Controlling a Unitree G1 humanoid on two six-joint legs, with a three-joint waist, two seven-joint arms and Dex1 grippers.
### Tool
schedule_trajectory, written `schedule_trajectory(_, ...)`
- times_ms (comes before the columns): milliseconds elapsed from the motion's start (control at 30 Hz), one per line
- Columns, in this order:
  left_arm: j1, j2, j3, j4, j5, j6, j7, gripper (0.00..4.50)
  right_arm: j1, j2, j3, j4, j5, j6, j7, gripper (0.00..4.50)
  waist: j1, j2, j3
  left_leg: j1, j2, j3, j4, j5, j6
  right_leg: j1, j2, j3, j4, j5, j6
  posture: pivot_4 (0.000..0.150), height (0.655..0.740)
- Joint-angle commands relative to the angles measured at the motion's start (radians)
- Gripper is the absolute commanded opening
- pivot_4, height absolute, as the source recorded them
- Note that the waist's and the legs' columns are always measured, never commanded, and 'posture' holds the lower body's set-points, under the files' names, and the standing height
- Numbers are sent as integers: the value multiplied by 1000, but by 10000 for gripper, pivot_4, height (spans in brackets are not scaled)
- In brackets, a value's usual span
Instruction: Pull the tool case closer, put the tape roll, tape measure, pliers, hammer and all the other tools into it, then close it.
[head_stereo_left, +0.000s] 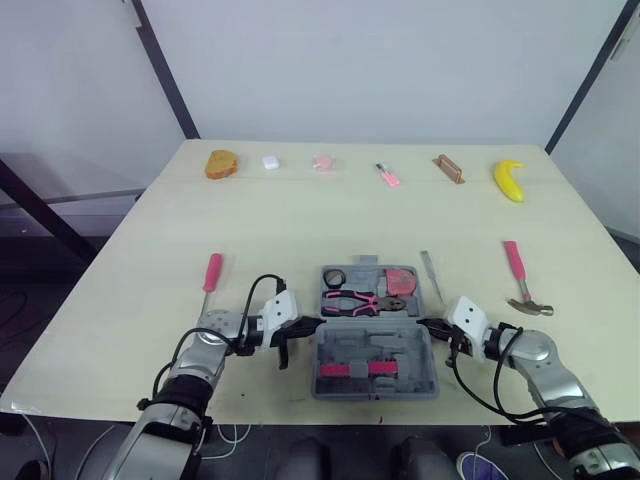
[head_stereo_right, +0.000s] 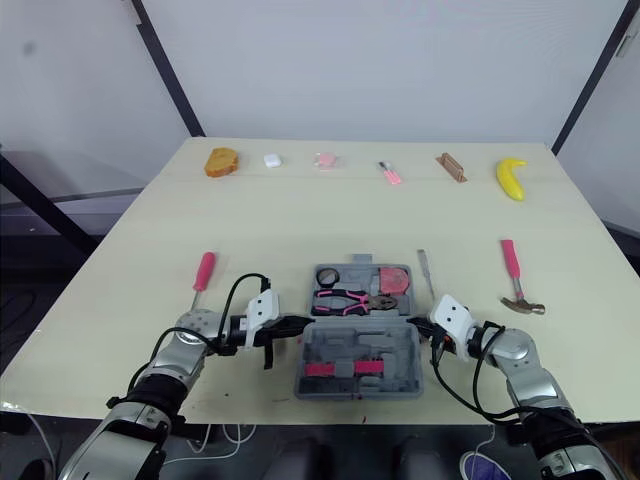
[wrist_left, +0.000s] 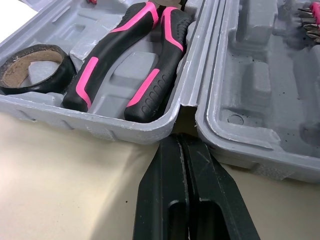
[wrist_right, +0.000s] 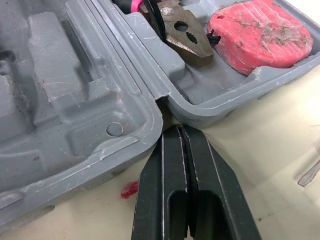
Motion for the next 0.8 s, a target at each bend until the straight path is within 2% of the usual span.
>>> schedule_trajectory(33,22,21,0,-8,-2,-5,-10,667,1,-23,-30,-18,21,-23,-2,0,0,0,0,0,0,0,0,0,0,0,0,0,0,0,0,1500,7400)
schedule_trajectory(400,45,50,14,-22,-23,0,-2,667,38,-60,-46,-26,41,-28,-16,0,0,0,0,0,0,0,0,0,0,0,0,0,0,0,0,1500,7400)
schedule_trajectory(600,116,81,107,-149,-147,29,-4,667,104,-65,-155,-78,160,9,-26,0,0,0,1,0,1,0,0,0,0,0,0,0,0,0,0,1500,7400)
schedule_trajectory(800,256,116,258,-329,-303,156,30,667,248,-77,-301,-184,288,43,-33,0,4,0,1,-1,2,-1,-1,0,0,0,-3,0,0,0,0,1500,7400)
